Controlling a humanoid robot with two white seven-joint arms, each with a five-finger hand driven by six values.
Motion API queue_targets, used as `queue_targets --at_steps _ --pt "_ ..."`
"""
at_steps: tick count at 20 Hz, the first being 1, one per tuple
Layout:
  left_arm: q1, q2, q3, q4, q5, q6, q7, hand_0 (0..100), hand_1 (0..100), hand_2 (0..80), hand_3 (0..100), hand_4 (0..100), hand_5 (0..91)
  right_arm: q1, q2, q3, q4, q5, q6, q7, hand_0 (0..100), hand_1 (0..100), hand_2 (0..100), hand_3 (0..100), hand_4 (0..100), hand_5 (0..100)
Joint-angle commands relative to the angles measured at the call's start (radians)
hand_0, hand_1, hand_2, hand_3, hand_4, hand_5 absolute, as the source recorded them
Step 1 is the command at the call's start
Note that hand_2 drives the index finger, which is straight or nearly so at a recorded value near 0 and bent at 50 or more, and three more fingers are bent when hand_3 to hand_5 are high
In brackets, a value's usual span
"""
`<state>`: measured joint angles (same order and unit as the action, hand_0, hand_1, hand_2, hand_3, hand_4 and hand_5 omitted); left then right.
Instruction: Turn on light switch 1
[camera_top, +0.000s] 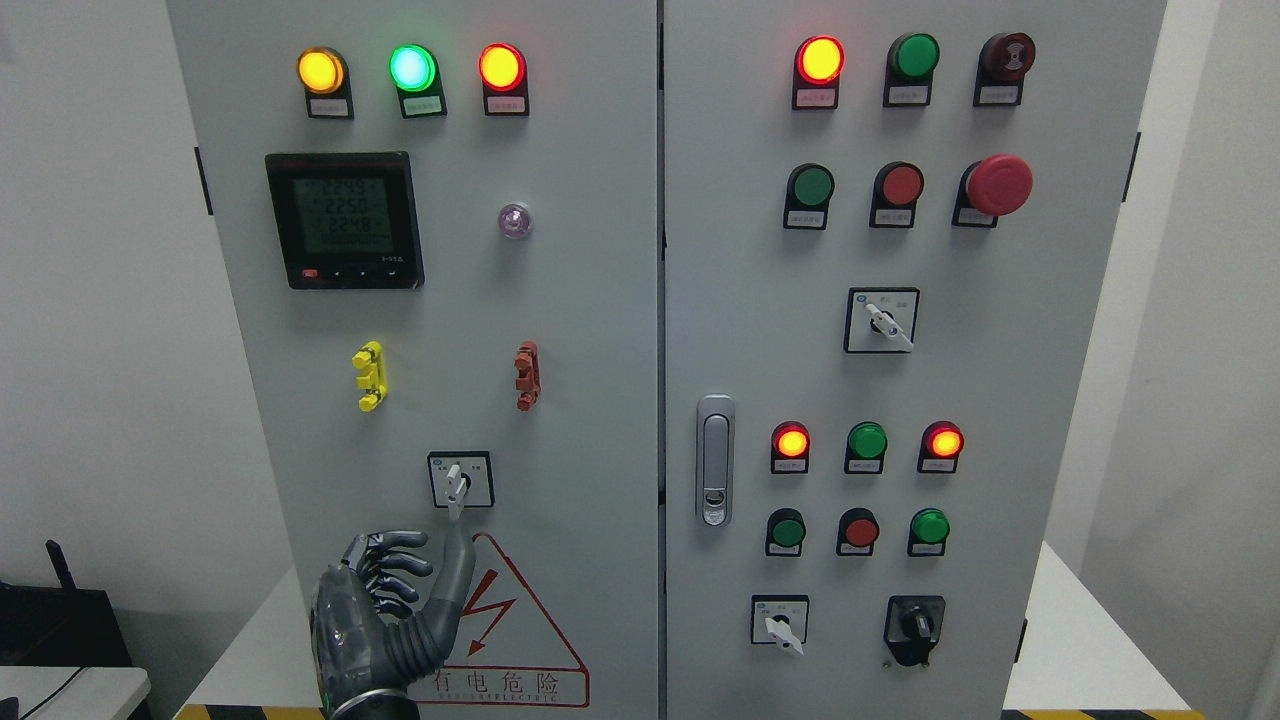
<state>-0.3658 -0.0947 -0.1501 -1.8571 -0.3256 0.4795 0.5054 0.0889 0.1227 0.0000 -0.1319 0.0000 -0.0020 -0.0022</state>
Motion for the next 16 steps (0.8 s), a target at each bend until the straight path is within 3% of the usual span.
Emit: queue_targets --at_steps 1,16 --pt "-0.027 -0.007 0.0 0.006 -0.001 0.016 -0.001 13 56 47.2 70 79 71.5 0.0 0.0 0.02 0.0 -0.026 0.001 0.001 12 39 0 0 0 0" --pt "-0.078 -0.011 -0.02 0.009 -0.001 0.09 -0.005 14 56 50.6 73 81 72.8 0.0 0.0 0.02 0.0 -0.026 0.001 0.001 12 39 0 0 0 0"
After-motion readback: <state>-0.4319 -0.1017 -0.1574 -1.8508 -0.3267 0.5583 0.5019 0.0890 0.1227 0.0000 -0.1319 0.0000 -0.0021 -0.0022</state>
